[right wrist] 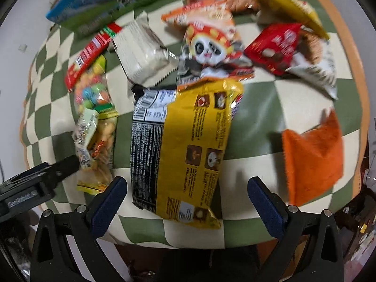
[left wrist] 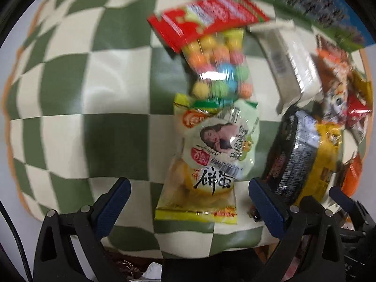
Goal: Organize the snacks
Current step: 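Grasp the egg-cake bag with the left tool while the right tool grasps the yellow-black bag, then carry both bags into the cardboard box and open both tools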
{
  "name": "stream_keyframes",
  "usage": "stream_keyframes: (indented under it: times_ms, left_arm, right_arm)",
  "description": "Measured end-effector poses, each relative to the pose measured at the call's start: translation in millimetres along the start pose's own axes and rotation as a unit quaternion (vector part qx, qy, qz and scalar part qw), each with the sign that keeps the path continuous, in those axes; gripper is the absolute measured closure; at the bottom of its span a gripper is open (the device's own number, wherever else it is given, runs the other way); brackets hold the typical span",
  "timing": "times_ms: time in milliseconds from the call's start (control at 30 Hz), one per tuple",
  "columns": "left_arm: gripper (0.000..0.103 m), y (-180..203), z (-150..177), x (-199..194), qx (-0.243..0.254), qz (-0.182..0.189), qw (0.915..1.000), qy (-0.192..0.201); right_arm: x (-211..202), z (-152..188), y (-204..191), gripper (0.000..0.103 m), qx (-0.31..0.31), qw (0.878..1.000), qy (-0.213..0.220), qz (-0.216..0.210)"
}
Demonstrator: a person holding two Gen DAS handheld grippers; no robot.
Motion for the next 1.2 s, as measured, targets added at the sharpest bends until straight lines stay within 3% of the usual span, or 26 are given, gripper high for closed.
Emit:
stream_keyframes:
  times_ms: [100,167,333,500,600,700,867,1000,1100,1200]
  left_arm:
    - [0.007,4,-1,21,0.01,0.008,0.9999,-0.01]
    - [0.031,4,-1,35,0.01,0.008,0.9998,-0.015]
    - [0.049,4,4,33,0.002,0.007,0.9999,0.007]
    - [0.053,1,14,11,-0.011,0.009,0.9999,0.003]
    - [0.053,-4,22,-2,-0.015,0.005,0.9999,0.001]
    - [0.054,-2,33,-13,-0.02,0.017,0.9997,0.0]
    - [0.054,-8,46,-19,-0.054,0.095,0.9935,-0.029]
    - [0.054,-9,43,-24,-0.059,0.124,0.99,-0.032]
    - [0.054,-18,40,-38,-0.084,0.187,0.9776,-0.047]
    - [0.054,-29,35,-46,-0.107,0.215,0.9694,-0.053]
  right_arm:
    - [16,2,-2,0.0,0.001,1.0,-0.013,0.002]
    - [26,2,-3,0.0,0.004,1.0,-0.02,0.002]
    - [49,-5,-12,0.0,0.022,1.0,-0.022,0.003]
    - [70,-13,-32,0.005,0.039,0.998,-0.047,0.011]
    - [77,-16,-41,0.016,0.037,0.998,-0.046,0.029]
    - [75,-13,-46,0.017,0.032,0.998,-0.046,0.025]
    - [61,-6,-39,0.017,0.039,0.997,-0.072,0.002]
    - [42,0,-40,0.017,0.046,0.996,-0.07,-0.016]
    - [26,3,-35,0.017,0.054,0.996,-0.067,-0.033]
    - [14,7,-32,0.017,0.065,0.994,-0.066,-0.052]
Point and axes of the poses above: each gripper's, at about its wrist camera, not at the fingertips, and x roughly the way its jaws point, y to its right, z to its underside, the point moved 2 cm from there along x, roughly the way its jaws point, and after that the axes turned 10 degrees about x, right-handed, at the moved point
